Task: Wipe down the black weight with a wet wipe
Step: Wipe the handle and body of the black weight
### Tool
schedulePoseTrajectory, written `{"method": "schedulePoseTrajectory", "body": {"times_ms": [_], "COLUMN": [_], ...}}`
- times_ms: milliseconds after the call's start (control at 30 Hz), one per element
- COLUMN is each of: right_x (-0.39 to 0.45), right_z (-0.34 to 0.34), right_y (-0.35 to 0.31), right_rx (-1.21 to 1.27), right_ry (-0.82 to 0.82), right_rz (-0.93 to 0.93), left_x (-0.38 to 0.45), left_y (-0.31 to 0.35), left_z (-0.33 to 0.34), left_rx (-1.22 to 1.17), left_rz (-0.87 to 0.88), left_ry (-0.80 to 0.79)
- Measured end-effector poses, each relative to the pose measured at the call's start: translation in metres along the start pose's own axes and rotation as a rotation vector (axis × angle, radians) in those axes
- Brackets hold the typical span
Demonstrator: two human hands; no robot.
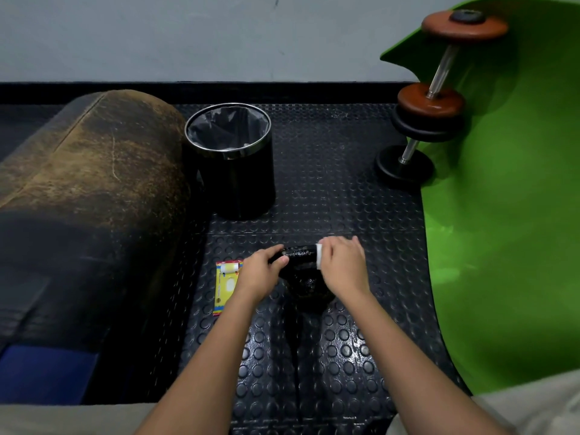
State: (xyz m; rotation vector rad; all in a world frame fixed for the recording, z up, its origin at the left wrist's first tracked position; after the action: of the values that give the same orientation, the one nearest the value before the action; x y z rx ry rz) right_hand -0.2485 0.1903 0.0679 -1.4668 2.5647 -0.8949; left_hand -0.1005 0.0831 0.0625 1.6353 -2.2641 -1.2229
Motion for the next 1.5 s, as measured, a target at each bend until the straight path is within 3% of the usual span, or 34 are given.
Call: {"method": "schedulePoseTrajectory", "body": {"times_ms": [167, 333, 500, 600, 733, 1033, 1167, 1333, 1500], "right_x": [-0.015, -0.023, 0.000, 0.011, 0.011, 0.029, 0.042, 0.045, 0.050], "right_z": [0.000, -0.011, -0.009, -0.004, 0.001, -0.008, -0.004, 0.004, 0.003], "right_y": [-0.006, 0.028, 0.035, 0.010, -0.008, 0.029, 0.012, -0.014, 0.004], "right_rx": [0.020, 0.126, 0.019, -0.144, -0.189, -0.097, -0.199, -0.201, -0.096], "right_ry": [0.064, 0.156, -0.025, -0.166, -0.221, -0.379, -0.493, -0.504, -0.574], "right_rz": [-0.235, -0.056, 0.139, 0.026, -0.152, 0.043, -0.074, -0.232, -0.168], "left_x": [0.001, 0.001, 0.000, 0.000, 0.000, -0.004, -0.003, -0.002, -0.003], "left_y": [0.000, -0.001, -0.001, -0.001, 0.000, 0.004, 0.002, 0.001, 0.001], "left_z": [0.001, 0.001, 0.001, 0.001, 0.001, 0.001, 0.002, 0.002, 0.002], "left_rx": [0.010, 0.001, -0.024, -0.026, -0.021, -0.015, -0.010, 0.004, -0.007], "left_rz": [-0.003, -0.001, -0.003, -0.011, -0.011, 0.013, 0.006, 0.022, 0.023], "left_ry": [0.007, -0.011, -0.024, -0.026, -0.020, -0.031, -0.026, -0.017, -0.005]}}
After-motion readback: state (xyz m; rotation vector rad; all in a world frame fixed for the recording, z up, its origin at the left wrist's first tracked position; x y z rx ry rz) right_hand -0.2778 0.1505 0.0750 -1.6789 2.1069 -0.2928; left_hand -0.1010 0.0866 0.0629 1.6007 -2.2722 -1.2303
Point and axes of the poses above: each hand's wrist, its own x-axis towards the middle knuckle, its own z-axis out of the palm, y = z × x, the point moved 4 cm from there along x, towards the middle knuckle, and after that the axes turned 13 degrees about -z, right-handed, at the moved point
